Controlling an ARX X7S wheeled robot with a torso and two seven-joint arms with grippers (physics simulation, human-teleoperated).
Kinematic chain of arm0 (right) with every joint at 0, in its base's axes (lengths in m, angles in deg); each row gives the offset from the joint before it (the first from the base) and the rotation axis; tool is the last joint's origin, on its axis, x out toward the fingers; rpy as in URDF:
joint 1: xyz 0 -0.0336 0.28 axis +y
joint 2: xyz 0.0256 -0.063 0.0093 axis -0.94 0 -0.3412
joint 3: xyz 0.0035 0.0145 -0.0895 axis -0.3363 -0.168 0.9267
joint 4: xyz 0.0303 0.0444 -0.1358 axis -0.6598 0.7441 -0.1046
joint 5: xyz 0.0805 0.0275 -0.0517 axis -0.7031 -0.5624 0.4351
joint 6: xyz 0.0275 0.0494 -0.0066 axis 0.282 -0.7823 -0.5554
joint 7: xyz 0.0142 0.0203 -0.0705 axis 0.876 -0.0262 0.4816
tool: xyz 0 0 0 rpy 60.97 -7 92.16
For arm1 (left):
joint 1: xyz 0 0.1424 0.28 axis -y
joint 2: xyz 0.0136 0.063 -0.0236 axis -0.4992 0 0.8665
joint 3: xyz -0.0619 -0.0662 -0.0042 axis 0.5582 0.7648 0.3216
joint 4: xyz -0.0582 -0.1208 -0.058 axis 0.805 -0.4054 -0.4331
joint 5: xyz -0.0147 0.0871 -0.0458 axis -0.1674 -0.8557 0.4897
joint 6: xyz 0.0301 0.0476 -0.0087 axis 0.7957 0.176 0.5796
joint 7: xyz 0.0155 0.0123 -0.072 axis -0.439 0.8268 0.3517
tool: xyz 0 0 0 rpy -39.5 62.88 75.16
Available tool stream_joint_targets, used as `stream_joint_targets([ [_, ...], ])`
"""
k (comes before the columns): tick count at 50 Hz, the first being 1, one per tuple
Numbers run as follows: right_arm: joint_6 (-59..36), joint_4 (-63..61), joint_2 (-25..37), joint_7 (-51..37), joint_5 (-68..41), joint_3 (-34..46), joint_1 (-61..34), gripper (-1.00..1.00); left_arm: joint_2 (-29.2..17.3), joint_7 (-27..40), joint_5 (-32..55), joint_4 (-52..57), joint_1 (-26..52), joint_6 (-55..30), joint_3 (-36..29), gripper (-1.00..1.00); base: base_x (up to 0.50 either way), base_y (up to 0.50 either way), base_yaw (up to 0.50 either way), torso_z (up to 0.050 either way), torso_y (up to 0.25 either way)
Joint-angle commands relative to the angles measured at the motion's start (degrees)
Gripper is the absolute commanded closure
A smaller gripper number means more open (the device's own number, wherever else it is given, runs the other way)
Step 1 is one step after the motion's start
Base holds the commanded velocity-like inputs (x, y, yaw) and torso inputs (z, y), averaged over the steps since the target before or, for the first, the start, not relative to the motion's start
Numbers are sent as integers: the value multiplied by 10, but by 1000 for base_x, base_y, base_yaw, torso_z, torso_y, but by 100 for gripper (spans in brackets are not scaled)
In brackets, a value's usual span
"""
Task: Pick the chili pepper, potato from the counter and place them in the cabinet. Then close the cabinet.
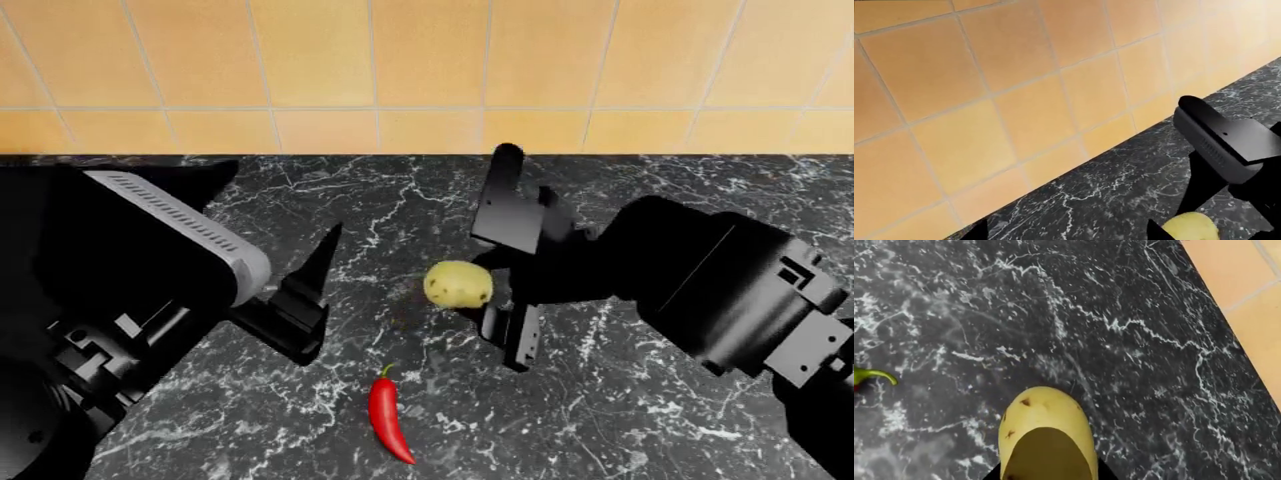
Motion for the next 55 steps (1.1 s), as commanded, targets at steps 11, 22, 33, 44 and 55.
stream_joint_targets([
  [11,-68,-36,48,-63,-27,-66,-11,100,43,154,166,30,-25,-1,7,-100,0,0,0,0,0],
  [22,-82,-34,53,-75,-33,-77,-15,100,60,455,388,-14,51,54,-97,-100,0,0,0,0,0],
  [33,-93,-37,55,-80,-38,-83,-19,100,94,676,533,-51,109,185,-187,-100,0,0,0,0,0],
  [44,-98,-34,54,-84,-43,-89,-22,100,23,705,495,-37,213,346,-433,-100,0,0,0,0,0],
  [55,-94,-28,55,-83,-44,-90,-19,100,2,705,435,-38,253,422,-594,-100,0,0,0,0,0],
])
